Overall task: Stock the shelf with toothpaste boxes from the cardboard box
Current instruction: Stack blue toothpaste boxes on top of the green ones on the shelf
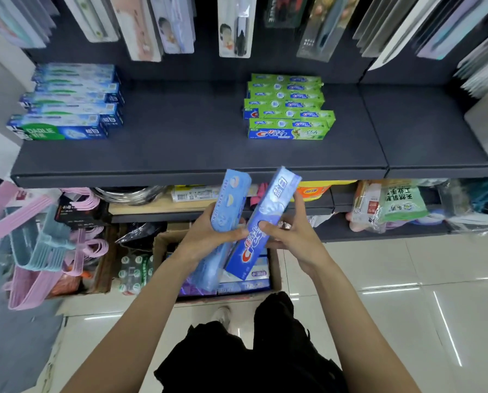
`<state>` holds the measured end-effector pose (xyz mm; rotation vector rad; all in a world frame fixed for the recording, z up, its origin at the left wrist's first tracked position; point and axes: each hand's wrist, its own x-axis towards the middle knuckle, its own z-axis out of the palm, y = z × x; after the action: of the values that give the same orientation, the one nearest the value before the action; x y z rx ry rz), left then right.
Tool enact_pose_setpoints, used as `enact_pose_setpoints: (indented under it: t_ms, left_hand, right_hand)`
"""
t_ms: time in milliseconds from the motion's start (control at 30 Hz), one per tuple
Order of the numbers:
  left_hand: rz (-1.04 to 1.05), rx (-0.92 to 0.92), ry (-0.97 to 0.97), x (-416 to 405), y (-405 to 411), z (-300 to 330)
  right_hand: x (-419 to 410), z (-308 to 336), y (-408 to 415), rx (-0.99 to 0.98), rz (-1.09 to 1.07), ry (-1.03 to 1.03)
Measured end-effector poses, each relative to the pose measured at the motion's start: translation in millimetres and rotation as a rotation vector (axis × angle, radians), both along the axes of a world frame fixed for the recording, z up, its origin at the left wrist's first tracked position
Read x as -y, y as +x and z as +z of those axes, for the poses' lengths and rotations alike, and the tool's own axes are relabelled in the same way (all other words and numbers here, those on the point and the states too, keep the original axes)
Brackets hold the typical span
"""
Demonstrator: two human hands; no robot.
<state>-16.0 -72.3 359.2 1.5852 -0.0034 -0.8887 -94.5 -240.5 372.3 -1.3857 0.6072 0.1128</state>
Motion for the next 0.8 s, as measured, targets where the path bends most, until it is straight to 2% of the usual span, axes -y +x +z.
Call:
enact_pose_setpoints:
  t_ms: [100, 200, 267, 400, 467, 533, 633, 700, 800]
  left_hand:
    - [-0.12, 0.128, 0.109, 27.7, 6.1, 2.8]
    - [-0.156, 0.321, 0.26, 59.5, 18.2, 10.0]
    - [-0.234, 0.427, 0.345, 71.0, 26.5, 13.1]
    - [-0.339, 0.534, 0.379, 101.9, 41.1, 19.3]
    - [-0.299, 0.548, 0.387, 116.0, 47.6, 19.6]
    - [-0.1, 0.513, 0.348, 125.7, 52.8, 17.2]
    - [0.24, 0.422, 0.293, 132.3, 57.9, 19.4]
    - [0.342, 0.339, 0.267, 133.1, 61.0, 18.5]
    - [0.368, 0.251, 0.275, 133.6, 64.5, 9.6]
  right_hand:
    - [30.8, 4.0, 9.9, 0.017, 0.047, 0.005]
    - [78.7, 7.7, 23.8, 0.041, -0.038, 0.042]
    - [114.7, 11.8, 32.4, 0.054, -0.005, -0.091]
    - [180.5, 33.1, 47.9, 0.069, 0.383, -0.416]
    - [202.4, 38.6, 55.7, 0.094, 0.473, -0.532]
    - [221.4, 37.7, 62.0, 0.132, 0.399, -0.581]
    - [243.1, 28.5, 73.8, 0.172, 0.097, -0.577]
    - [249.9, 20.9, 91.2, 0.218, -0.069, -0.473]
    - [253.8, 5.8, 139.2, 0.269, -0.151, -0.41]
